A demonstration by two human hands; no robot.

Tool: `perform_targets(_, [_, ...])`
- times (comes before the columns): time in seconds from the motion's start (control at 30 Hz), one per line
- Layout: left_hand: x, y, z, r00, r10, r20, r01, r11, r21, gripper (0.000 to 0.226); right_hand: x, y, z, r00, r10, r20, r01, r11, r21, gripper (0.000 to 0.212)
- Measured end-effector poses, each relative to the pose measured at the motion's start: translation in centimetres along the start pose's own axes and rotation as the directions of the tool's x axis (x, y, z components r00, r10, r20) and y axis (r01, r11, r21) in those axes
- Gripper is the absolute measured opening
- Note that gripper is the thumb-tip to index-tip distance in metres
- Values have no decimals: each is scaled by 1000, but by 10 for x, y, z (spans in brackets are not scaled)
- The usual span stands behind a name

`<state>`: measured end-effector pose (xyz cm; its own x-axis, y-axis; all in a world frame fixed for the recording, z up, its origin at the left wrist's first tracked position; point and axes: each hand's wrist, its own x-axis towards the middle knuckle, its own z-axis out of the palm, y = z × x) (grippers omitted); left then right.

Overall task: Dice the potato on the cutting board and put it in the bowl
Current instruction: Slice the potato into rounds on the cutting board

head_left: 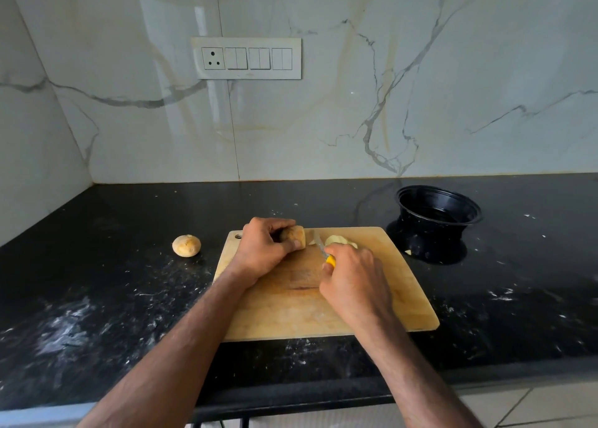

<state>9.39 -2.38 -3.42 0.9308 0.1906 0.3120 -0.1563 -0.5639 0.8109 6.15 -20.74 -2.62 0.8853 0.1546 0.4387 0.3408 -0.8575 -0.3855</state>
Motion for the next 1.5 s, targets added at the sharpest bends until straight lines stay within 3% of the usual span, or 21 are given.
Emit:
perform_targets(0.43, [-1,-2,-2,998,16,59,-17,1000,15,57,1,2,2,999,47,12,-46,998,-30,31])
perform_targets(0.67, [-2,0,-1,998,36,55,-38,999,31,56,1,-6,0,999,-4,-47,7,998,62,35])
perform_targets(0.9, [-2,0,2,997,68,26,-70,994,87,55,4,-14,0,996,-43,-72,46,998,47,33])
perform_targets(1.5, [-2,0,5,996,86,-7,-85,991,102,54,13,-22,-3,1000,-24,-14,24,999,44,31])
